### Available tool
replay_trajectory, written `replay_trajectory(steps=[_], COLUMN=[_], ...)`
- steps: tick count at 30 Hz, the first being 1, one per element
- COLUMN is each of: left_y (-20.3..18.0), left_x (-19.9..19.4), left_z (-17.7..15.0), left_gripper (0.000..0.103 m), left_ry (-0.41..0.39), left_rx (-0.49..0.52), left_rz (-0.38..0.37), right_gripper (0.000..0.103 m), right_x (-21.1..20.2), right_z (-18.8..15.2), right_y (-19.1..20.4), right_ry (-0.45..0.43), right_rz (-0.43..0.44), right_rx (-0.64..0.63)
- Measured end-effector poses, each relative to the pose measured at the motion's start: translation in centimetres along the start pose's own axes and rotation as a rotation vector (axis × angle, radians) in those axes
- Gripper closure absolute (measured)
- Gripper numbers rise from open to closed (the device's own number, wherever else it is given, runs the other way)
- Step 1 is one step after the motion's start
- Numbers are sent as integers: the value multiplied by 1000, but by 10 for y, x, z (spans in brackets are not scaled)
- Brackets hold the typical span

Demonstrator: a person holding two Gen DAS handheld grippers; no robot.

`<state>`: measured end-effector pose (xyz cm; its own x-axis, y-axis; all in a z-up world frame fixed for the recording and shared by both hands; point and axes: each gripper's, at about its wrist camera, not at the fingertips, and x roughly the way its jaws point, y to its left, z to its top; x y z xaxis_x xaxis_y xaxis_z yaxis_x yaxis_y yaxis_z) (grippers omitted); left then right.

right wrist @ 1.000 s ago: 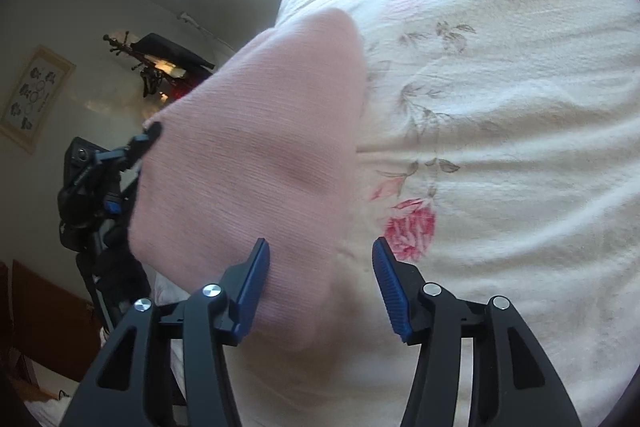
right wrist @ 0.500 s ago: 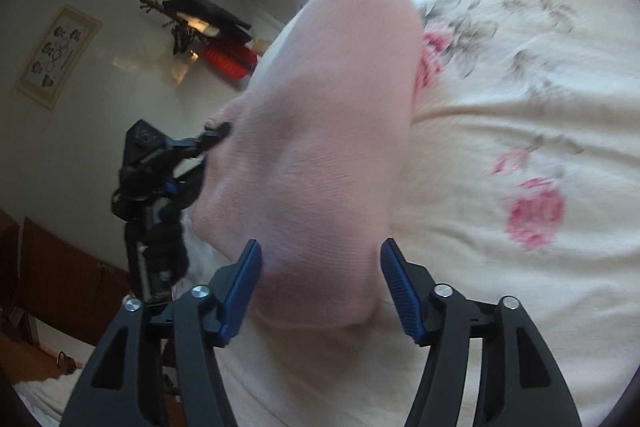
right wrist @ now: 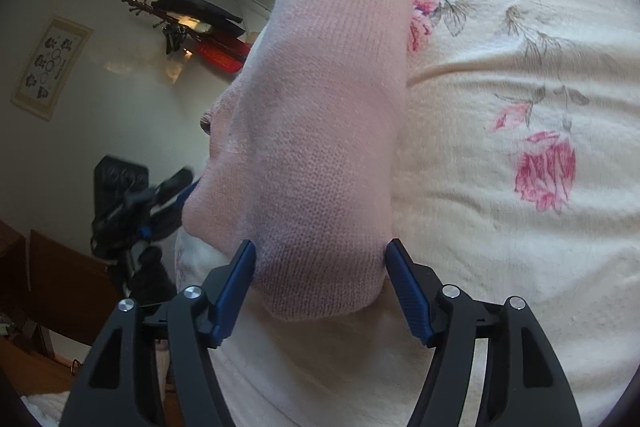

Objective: Fold small clothes

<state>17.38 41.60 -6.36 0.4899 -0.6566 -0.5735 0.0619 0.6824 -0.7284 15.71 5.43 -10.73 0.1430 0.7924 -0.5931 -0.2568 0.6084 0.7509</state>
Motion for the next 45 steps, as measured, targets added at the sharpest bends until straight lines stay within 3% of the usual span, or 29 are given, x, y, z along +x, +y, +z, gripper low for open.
replay_trajectory(steps=[5, 7, 8, 10, 14, 18, 21, 24, 28, 34, 38, 43, 44, 45], left_y=[-5, -4, -2, 1, 9, 21, 21, 12, 11, 19, 19, 37, 39, 41], left_x=[14, 23, 24, 27, 30, 37, 34, 19, -17, -19, 15, 41, 46, 48], left_z=[-10, -10, -10, -8, -8, -9, -10, -7, 16, 83, 125, 147, 148, 148], left_gripper=[68, 79, 88, 91, 93, 93, 91, 85, 76, 71, 71, 71, 76, 90], left_ry=[35, 50, 58, 69, 81, 96, 106, 93, -1, -75, -41, 15, 23, 23], left_rx=[29, 41, 37, 16, 21, 6, 7, 52, 104, 42, 20, -24, -33, -40], left_rz=[25, 102, 104, 100, 120, 125, 110, 123, 172, 185, 198, 191, 193, 196], right_gripper=[35, 55, 60, 69, 71, 71, 69, 52, 31, 31, 31, 31, 31, 31], right_x=[5, 5, 4, -1, -2, 16, 15, 2, -22, -29, -24, -16, -14, -12], right_z=[-3, -4, -6, -8, -15, -21, -20, -14, 2, 25, 34, 43, 44, 44], right_y=[2, 3, 2, 6, 18, 8, 10, 19, 29, 29, 33, 34, 34, 35], right_ry=[16, 15, 20, 26, 71, 107, 107, 88, 18, -18, -21, -28, -28, -27], right_rz=[13, 5, 0, 4, -102, -135, -124, -126, -116, -157, -179, -186, -190, -189], right_rx=[21, 13, 9, 1, -79, -59, -54, -95, -117, -125, -143, -151, -152, -151])
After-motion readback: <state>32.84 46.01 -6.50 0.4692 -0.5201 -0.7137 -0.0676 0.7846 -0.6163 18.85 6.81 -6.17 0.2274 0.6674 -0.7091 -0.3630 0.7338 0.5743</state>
